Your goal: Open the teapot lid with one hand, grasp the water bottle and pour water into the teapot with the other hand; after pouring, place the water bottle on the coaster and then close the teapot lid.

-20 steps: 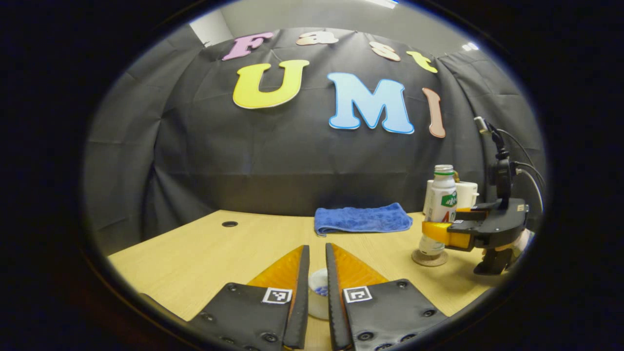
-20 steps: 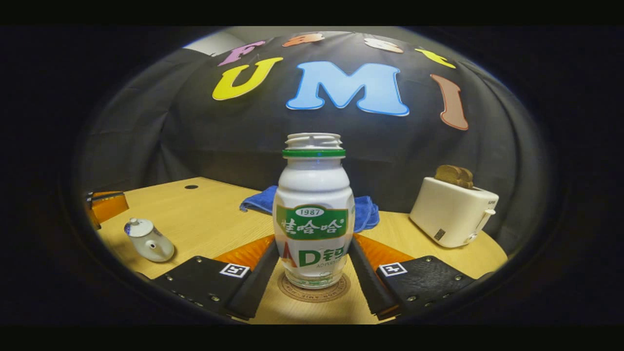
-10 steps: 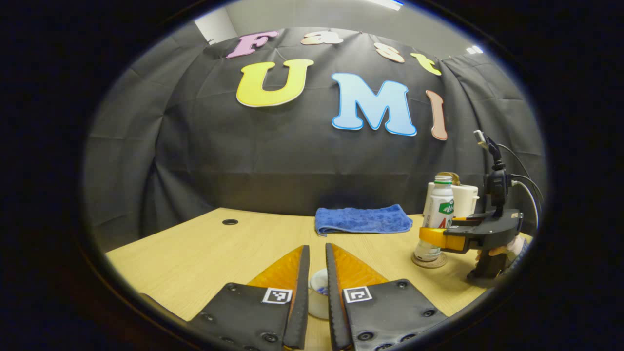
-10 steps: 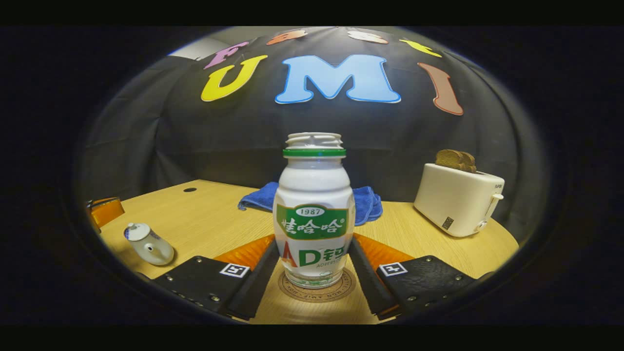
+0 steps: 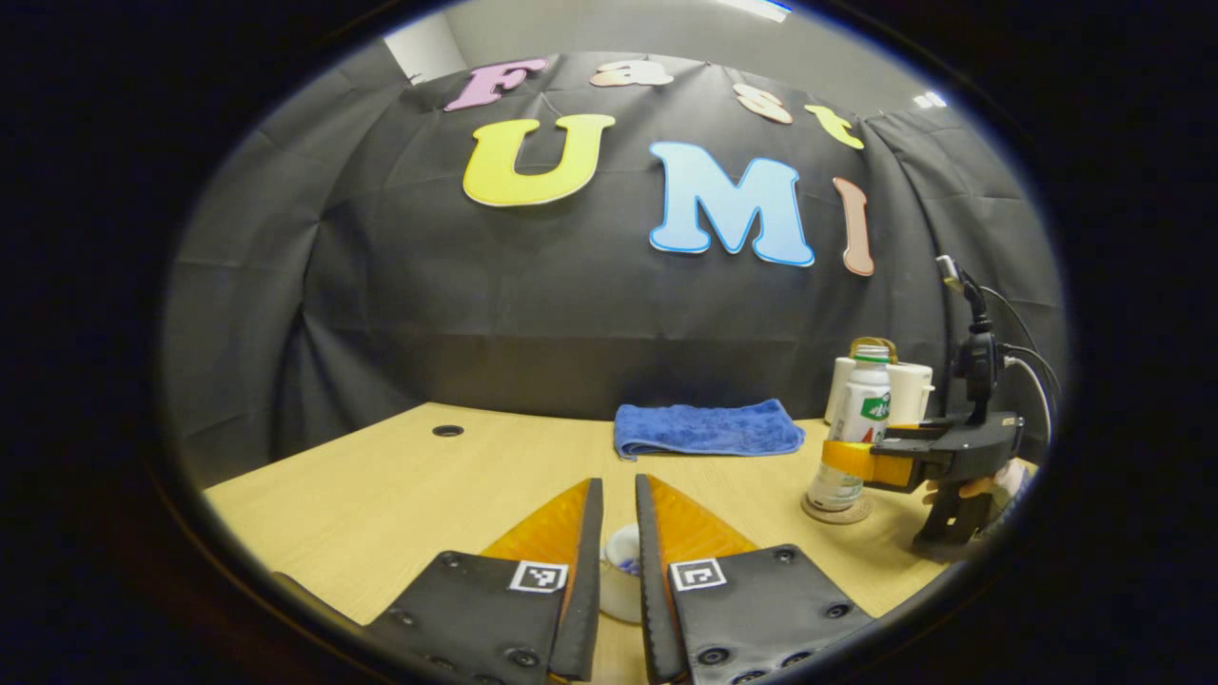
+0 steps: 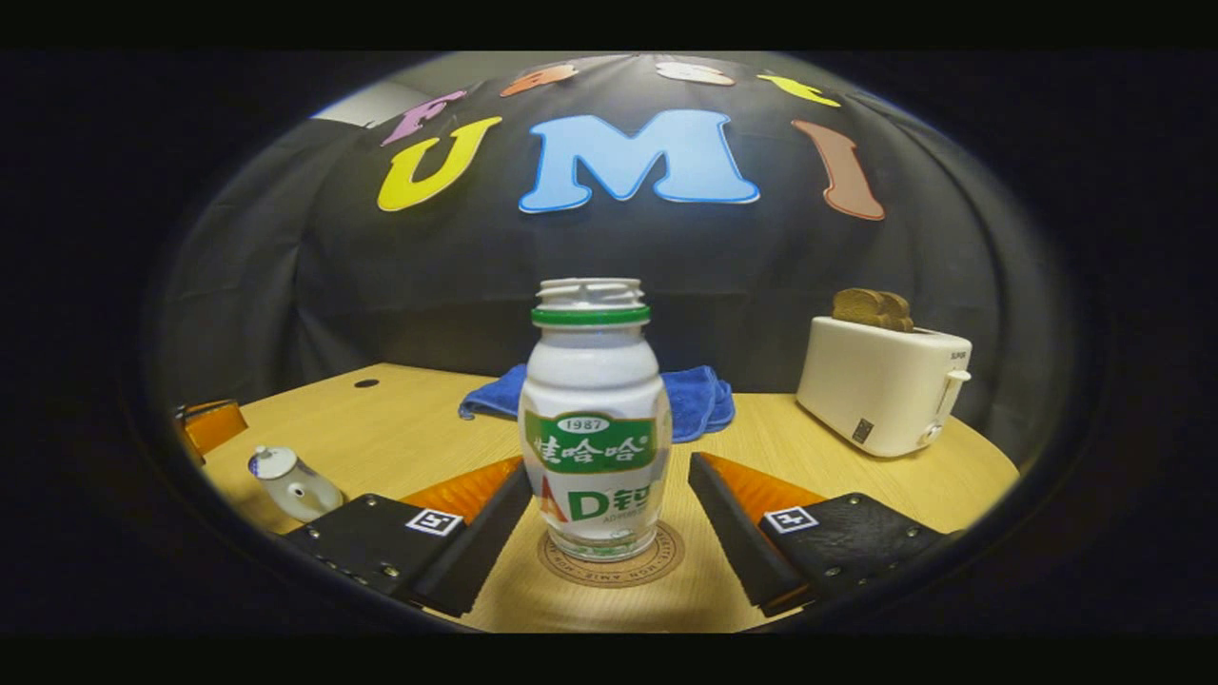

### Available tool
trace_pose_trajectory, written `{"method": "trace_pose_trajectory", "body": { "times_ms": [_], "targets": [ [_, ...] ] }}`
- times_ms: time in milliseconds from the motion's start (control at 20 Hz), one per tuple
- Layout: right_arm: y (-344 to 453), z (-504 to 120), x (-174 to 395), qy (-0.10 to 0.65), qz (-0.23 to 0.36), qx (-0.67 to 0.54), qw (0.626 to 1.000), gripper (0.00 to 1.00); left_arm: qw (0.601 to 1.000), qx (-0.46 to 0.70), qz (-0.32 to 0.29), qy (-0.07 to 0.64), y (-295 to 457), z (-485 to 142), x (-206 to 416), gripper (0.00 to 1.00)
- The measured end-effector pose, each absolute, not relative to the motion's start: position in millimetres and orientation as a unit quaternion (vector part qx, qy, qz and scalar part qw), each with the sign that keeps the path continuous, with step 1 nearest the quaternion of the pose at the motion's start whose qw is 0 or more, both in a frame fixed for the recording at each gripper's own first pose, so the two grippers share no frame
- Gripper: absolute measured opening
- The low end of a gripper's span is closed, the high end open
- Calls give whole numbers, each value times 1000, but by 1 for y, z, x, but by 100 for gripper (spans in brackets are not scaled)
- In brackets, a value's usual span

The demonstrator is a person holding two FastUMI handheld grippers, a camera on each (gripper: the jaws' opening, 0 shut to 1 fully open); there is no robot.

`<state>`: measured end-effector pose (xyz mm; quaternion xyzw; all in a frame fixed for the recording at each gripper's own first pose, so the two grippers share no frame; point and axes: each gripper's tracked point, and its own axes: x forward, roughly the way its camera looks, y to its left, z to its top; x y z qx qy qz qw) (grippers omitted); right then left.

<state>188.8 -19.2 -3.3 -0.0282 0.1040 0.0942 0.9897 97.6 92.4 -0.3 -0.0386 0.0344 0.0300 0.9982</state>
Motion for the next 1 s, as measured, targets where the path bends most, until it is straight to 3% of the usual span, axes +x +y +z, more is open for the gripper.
{"method": "trace_pose_trajectory", "body": {
  "times_ms": [350,500,600,1000],
  "targets": [
    [-23,20,151,83,91,-2,992,99,999,-48,8,14,75,20,84,26],
    [-26,36,116,58,74,-13,995,99,999,-48,-5,3,60,36,64,25],
    [-22,45,88,44,63,-19,997,99,999,-46,-15,-1,49,40,46,19],
    [-26,58,-3,-10,6,-34,999,99,999,-19,-26,-18,8,31,-15,19]
  ]
}}
